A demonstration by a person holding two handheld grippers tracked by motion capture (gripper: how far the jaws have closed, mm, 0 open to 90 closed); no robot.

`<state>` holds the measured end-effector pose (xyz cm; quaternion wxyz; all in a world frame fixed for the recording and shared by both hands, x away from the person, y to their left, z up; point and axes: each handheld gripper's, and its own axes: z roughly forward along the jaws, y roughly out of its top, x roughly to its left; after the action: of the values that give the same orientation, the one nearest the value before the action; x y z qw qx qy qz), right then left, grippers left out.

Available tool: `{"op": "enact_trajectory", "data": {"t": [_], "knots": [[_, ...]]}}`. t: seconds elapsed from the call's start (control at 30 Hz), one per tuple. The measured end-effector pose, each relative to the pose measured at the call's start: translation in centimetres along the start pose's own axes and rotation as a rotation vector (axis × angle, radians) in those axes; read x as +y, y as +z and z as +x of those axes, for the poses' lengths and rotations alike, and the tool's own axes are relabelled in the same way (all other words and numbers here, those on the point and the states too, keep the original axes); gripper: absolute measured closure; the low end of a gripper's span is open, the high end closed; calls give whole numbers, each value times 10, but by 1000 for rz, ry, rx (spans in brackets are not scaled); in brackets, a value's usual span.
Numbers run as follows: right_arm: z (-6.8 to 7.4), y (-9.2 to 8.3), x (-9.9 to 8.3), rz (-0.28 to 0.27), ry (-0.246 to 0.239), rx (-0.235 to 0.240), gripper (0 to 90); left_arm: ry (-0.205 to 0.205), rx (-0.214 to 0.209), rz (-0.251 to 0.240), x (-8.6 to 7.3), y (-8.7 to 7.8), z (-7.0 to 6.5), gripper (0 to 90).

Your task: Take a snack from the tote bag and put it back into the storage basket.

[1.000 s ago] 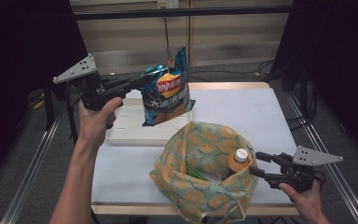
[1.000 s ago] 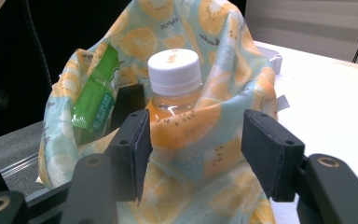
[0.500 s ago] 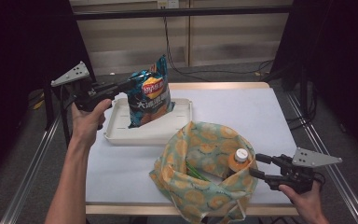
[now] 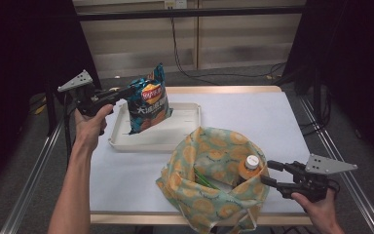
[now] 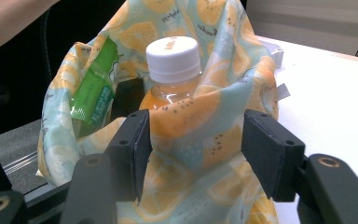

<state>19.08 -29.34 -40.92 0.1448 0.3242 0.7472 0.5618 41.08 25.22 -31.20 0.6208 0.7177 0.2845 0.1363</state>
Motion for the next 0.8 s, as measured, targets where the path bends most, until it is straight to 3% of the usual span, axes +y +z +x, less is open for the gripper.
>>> {"op": "enact_trajectory", "data": {"t": [0.23,0.5,0.8], "knots": [[0,1,-2,8,2,6,425,-41,-19,34,-15,9,19,887],[1,2,-2,10,-1,10,425,-51,17,90,-26,21,33,888],[0,1,-3,13,1,7,425,-77,29,118,-38,35,47,886]]}}
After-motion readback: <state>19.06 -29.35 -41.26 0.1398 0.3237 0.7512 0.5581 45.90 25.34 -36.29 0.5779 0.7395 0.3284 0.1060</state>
